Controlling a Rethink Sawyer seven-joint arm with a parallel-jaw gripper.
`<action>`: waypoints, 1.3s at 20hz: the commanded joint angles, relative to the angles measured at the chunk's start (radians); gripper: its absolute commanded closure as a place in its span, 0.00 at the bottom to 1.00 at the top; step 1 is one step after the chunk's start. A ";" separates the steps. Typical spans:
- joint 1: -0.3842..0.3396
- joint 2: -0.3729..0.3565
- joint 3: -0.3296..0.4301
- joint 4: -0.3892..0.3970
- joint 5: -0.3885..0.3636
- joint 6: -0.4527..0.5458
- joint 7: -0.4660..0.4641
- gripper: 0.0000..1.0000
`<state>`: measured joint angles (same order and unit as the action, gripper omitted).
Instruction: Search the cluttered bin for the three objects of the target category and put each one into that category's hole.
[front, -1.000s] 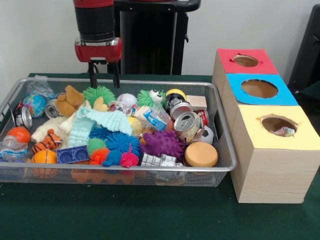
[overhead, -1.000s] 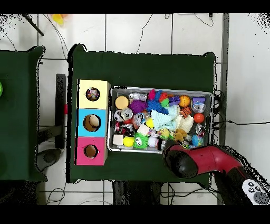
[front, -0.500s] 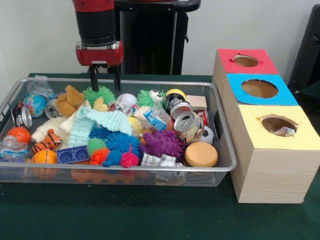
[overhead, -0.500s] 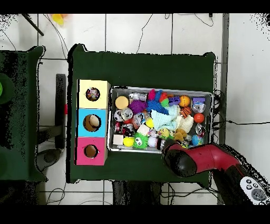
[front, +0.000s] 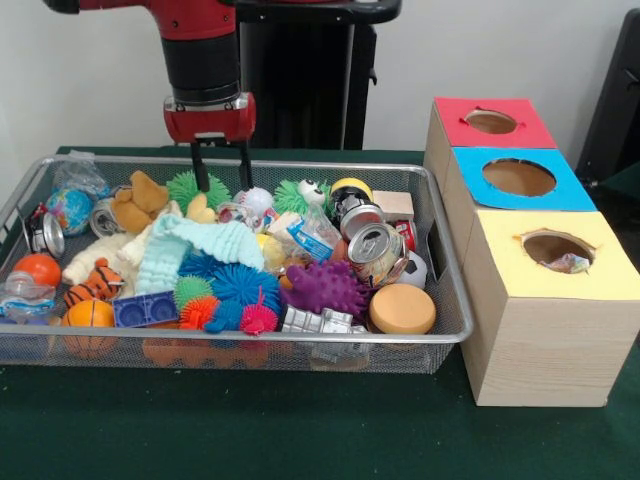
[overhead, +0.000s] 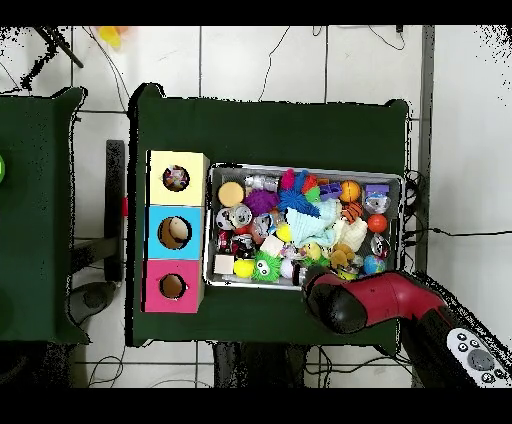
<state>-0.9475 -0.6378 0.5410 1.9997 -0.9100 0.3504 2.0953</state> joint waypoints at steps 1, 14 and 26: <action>0.014 0.048 0.017 -0.124 -0.086 0.060 -0.187 0.00; 0.039 0.085 -0.015 -0.165 -0.148 0.009 -0.120 0.00; 0.035 0.124 -0.015 -0.194 -0.143 0.003 -0.113 0.00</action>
<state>-0.9080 -0.5708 0.5315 1.9341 -0.9891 0.3502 2.0953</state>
